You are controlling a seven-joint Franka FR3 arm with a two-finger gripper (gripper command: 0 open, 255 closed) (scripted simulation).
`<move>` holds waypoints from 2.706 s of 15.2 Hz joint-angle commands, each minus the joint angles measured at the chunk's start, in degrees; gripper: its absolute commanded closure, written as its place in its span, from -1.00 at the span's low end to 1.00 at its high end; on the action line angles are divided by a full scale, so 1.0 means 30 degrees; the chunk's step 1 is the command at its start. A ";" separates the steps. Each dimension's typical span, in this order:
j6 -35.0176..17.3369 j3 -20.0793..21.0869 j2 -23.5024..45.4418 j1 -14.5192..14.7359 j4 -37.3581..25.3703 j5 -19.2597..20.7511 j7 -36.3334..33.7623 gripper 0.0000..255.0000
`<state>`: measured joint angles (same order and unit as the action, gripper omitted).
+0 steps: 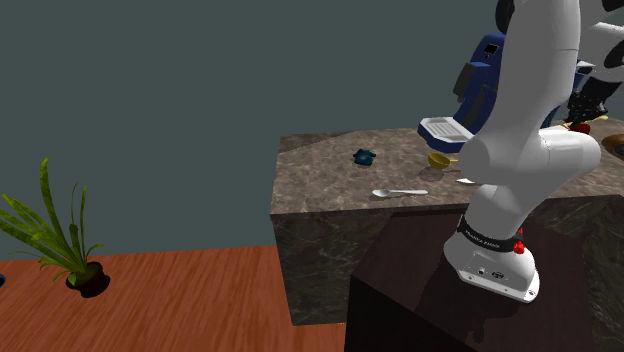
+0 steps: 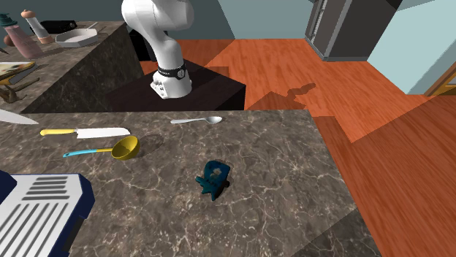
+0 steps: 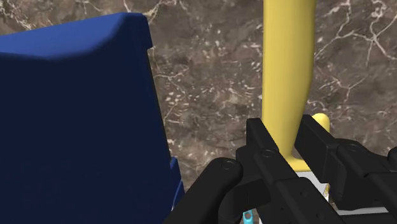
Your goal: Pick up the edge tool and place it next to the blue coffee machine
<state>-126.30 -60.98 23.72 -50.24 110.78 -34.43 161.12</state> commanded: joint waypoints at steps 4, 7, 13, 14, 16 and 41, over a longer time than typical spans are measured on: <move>-0.0797 0.0822 0.0783 -0.0650 0.0336 -0.1014 0.0696 1.00; -0.1261 0.1306 0.1228 -0.1020 0.0522 -0.1604 0.1112 1.00; -0.2142 0.2320 0.2156 -0.1785 0.0773 -0.2809 0.1957 1.00; -0.2283 0.2493 0.2316 -0.1915 0.0799 -0.3012 0.2098 1.00; -0.2561 0.2842 0.2639 -0.2176 0.0839 -0.3418 0.2381 1.00; -0.5139 0.6798 0.4606 -0.5254 0.0710 -0.5302 0.3892 -1.00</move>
<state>-141.72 -40.58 37.54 -66.00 112.90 -50.34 172.80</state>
